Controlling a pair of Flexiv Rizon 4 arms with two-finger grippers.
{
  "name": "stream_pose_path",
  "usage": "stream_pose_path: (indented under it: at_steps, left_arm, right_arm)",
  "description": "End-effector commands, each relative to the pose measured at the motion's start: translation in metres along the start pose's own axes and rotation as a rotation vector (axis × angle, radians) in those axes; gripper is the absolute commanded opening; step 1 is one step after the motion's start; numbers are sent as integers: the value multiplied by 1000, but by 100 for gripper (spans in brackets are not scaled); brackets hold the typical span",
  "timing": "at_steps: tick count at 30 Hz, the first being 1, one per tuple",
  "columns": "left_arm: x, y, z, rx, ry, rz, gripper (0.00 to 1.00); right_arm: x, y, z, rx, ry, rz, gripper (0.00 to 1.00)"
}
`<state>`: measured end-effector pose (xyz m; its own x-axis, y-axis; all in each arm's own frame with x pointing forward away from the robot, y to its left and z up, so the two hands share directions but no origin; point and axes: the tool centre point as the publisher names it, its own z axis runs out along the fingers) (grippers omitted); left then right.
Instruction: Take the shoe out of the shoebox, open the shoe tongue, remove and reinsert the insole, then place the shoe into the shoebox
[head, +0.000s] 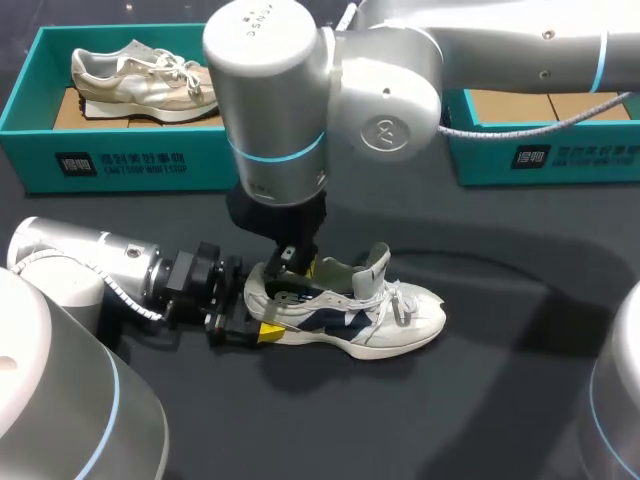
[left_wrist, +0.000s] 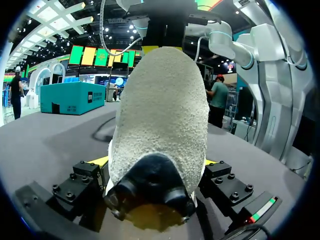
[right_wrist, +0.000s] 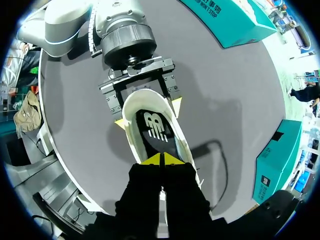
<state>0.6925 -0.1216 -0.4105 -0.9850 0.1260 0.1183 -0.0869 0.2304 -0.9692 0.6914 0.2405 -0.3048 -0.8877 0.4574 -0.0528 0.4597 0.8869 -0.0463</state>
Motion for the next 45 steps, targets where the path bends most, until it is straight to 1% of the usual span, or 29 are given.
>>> stream_pose_path:
  at_steps: [1,4,9,13,18,22,29,33,34,36,38,42,45]
  left_arm:
    - [-1,2,1,-1,-2,-1,0]
    - [-1,2,1,-1,-2,-1,0]
    - [-1,2,1,-1,-2,-1,0]
    - [-1,2,1,-1,-2,-1,0]
    - [-1,2,1,-1,-2,-1,0]
    - [-1,2,1,-1,-2,-1,0]
    - [-1,2,1,-1,-2,-1,0]
    - [-1,2,1,-1,-2,-1,0]
    - [-1,2,1,-1,-2,-1,0]
    - [-1,2,1,-1,-2,-1,0]
    - [-1,2,1,-1,-2,-1,0]
    - [-1,2,1,-1,-2,-1,0]
    - [-1,2,1,-1,-2,-1,0]
  right_arm:
    - [0,1,4,-10,-3,-12,0]
    - [-6,2,25,-37,16,-38,0]
    - [-8,0,43,-54,23,-67,0]
    - [-7,-2,47,-51,23,-78,0]
    - [-7,-7,60,-62,12,-95,0]
    - [-9,-13,68,-71,10,-78,0]
    - [-13,-31,71,-68,1,-30,0]
    - [-14,-35,71,-65,-11,-21,0]
    - [-15,-36,71,-64,-15,-22,4]
    - [-15,-36,71,-64,-21,-26,18]
    - [-15,-36,71,-65,-24,-31,25]
    - [-18,-34,76,-75,-23,-47,36]
    - [-21,-31,81,-77,-7,-61,37]
